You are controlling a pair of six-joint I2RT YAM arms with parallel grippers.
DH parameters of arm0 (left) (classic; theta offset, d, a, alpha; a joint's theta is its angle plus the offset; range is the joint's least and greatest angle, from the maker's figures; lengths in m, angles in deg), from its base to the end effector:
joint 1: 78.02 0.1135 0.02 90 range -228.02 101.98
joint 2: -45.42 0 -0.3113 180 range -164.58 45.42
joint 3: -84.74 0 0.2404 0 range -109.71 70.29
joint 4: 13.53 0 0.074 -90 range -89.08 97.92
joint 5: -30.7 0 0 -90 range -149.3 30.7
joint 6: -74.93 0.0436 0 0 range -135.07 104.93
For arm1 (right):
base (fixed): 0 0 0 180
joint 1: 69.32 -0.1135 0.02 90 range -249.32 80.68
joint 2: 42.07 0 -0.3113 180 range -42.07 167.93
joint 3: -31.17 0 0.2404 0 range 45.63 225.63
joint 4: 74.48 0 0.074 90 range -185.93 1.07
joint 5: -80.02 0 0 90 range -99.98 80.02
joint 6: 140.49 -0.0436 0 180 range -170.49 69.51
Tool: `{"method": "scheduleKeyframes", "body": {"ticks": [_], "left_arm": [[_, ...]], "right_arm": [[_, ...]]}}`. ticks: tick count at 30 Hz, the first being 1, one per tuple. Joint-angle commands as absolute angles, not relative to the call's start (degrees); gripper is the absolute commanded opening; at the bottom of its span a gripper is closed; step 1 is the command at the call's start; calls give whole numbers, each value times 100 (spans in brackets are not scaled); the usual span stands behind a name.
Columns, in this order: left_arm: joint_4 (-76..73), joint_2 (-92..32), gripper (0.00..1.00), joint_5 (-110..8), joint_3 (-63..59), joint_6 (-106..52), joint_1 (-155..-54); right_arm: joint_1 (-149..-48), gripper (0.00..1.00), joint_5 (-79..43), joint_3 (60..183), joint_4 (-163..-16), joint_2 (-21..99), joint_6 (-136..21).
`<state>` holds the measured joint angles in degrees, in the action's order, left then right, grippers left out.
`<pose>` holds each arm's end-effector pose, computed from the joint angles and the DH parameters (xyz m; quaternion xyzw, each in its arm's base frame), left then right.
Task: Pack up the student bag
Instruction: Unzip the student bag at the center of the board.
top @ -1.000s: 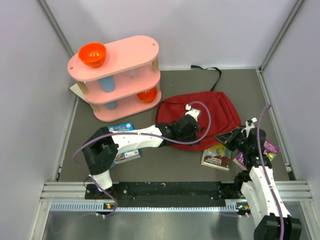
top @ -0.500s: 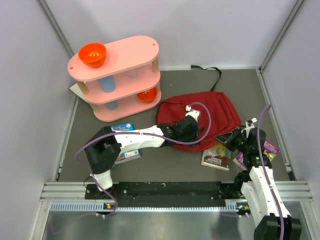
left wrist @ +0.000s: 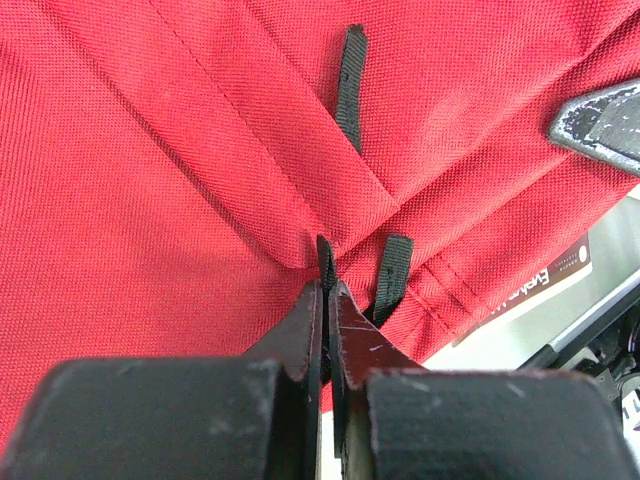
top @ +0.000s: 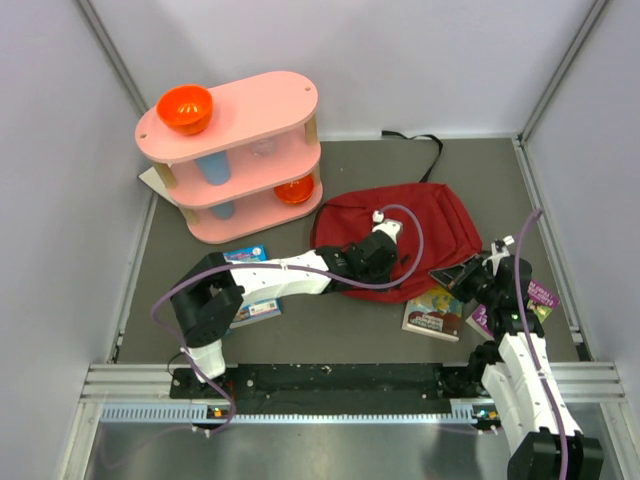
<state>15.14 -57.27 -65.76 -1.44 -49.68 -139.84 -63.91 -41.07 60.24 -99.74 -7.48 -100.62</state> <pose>0.1940 -0.3517 0.2657 0.1962 0.9022 -0.2491 0.2925 0.1003 0.0131 0.2101 0.2731 0.8028 0.3966 0.3516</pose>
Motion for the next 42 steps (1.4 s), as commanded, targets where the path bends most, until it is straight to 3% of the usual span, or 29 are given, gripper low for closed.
{"method": "scheduleKeyframes", "body": {"ticks": [1,13,23,24,27,28,31,36,42], "left_arm": [[1393,-5557,0,-6650,-161,-4961,-14007],[1481,-4353,0,-8214,919,-4724,-13946],[841,-3456,0,-8322,1729,-4452,-13796],[770,-3456,0,-8225,1729,-4417,-13796],[611,-3561,0,-7865,1624,-4416,-13805],[585,-3605,0,-7768,1563,-4434,-13796],[567,-3728,0,-7556,1474,-4434,-13796],[444,-3772,0,-7398,1465,-4434,-13805],[426,-3685,0,-7415,1500,-4337,-13805]], "right_arm": [[-6431,0,-4136,6110,-9877,-797,-10077],[-6326,0,-3564,6865,-9764,529,-9594],[-5675,0,-3958,7506,-9525,1609,-9032],[-5666,4,-4125,7560,-9596,1672,-8935],[-5666,38,-4811,7499,-9595,1481,-8987],[-5666,55,-4795,7490,-9762,1323,-8952],[-5657,74,-4672,7525,-10701,560,-8750],[-5867,75,-5322,6981,-10959,-462,-9793],[-7212,74,-4479,6216,-10467,-1438,-11595]]}}
